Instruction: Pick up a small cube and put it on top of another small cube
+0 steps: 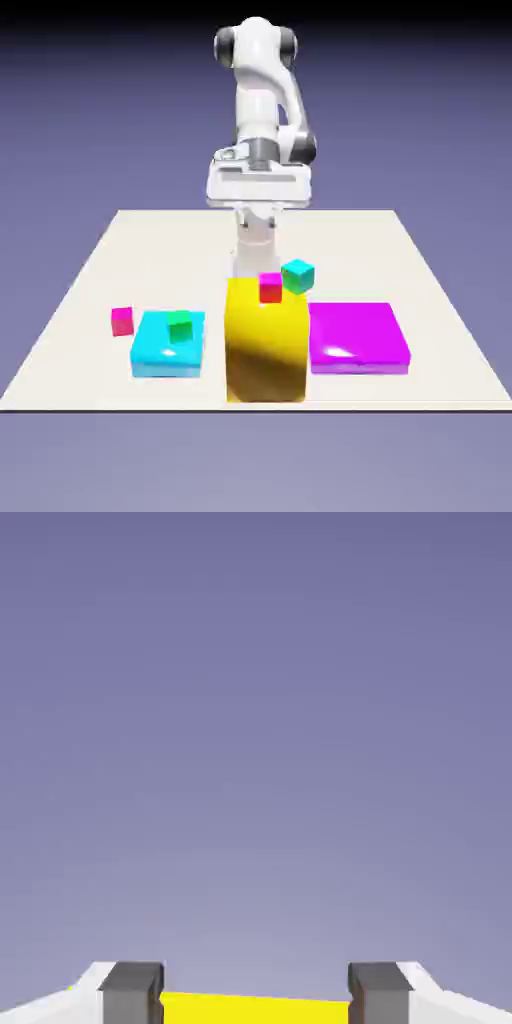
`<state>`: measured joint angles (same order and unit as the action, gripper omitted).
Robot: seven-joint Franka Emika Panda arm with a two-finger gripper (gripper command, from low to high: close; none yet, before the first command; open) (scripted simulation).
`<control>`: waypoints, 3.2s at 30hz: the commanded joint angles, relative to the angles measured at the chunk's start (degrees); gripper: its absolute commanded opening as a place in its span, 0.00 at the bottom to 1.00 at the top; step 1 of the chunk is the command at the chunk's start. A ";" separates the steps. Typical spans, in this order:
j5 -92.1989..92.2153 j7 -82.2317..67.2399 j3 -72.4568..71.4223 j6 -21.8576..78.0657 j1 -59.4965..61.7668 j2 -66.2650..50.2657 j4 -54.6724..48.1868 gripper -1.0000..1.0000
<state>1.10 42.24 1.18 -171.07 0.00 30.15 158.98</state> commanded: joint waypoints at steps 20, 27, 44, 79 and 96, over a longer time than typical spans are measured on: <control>18.19 -3.53 19.53 48.63 11.47 -41.53 -33.53 0.50; 24.56 -4.77 26.36 65.65 15.48 -56.07 -45.27 0.50; 40.02 -7.78 42.96 106.98 25.23 -91.37 -73.77 0.50; 10.43 -28.20 27.26 114.88 28.72 -96.13 -85.52 0.00; -31.21 -53.02 -7.09 110.81 12.98 -78.02 -86.22 0.00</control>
<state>-30.06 -10.76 -5.91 -60.21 12.99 -47.86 72.76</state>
